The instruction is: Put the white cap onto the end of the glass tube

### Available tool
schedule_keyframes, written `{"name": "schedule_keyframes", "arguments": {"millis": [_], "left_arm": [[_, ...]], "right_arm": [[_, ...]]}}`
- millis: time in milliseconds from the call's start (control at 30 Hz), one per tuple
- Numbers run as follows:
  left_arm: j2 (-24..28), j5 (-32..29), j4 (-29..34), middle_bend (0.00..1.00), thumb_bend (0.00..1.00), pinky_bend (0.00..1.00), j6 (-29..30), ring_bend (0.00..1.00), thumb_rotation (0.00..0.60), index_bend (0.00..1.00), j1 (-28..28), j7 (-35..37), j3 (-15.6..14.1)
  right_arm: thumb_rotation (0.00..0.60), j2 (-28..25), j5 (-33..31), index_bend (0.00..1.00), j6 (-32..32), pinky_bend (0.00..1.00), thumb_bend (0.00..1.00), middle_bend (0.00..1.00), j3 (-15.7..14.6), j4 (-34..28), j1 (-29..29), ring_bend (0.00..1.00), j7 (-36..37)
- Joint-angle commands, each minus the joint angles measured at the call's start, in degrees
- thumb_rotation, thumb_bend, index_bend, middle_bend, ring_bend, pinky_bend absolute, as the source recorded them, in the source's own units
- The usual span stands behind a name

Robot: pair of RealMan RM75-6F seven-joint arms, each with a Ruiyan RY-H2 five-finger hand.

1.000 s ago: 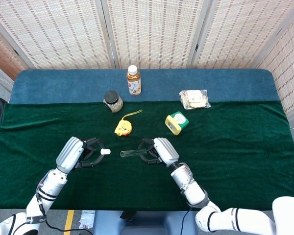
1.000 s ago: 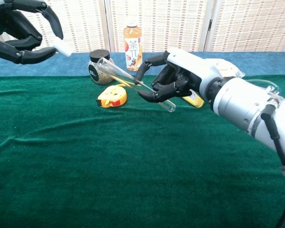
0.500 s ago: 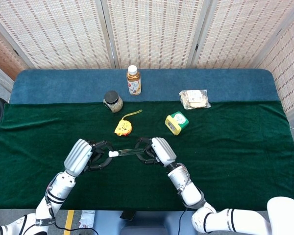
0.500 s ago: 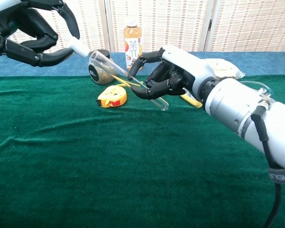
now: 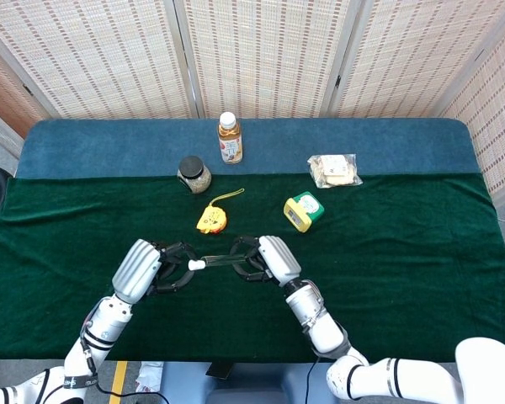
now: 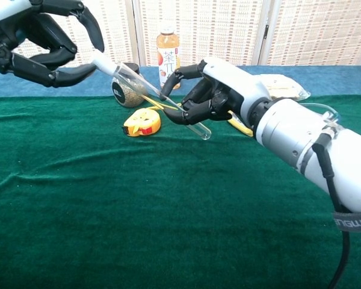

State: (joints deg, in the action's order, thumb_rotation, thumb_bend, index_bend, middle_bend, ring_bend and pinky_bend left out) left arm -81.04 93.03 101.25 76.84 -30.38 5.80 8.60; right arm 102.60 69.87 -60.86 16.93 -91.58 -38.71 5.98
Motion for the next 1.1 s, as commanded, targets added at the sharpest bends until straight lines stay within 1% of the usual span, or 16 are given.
{"name": "schedule_keyframes", "arguments": {"millis": [33, 1100], "left_arm": [[-0.1, -0.1, -0.1, 1.0, 0.54, 0.8, -0.1, 0.88, 0.6, 0.57, -0.1, -0.1, 0.0], [-0.6, -0.9, -0.4, 1.0, 0.54, 0.8, -0.4, 0.88, 0.6, 0.57, -0.7, 0.0, -0.2]], "right_arm": [[0.6, 0.2, 0.0, 0.89, 0.0, 1.0, 0.7, 1.0, 0.0, 0.1, -0.1, 1.0, -0.1], [0.6, 1.5, -0.5, 0.9, 0.0, 1.0, 0.7, 1.0, -0.1, 1.1, -0.5, 1.0, -0.9]]}}
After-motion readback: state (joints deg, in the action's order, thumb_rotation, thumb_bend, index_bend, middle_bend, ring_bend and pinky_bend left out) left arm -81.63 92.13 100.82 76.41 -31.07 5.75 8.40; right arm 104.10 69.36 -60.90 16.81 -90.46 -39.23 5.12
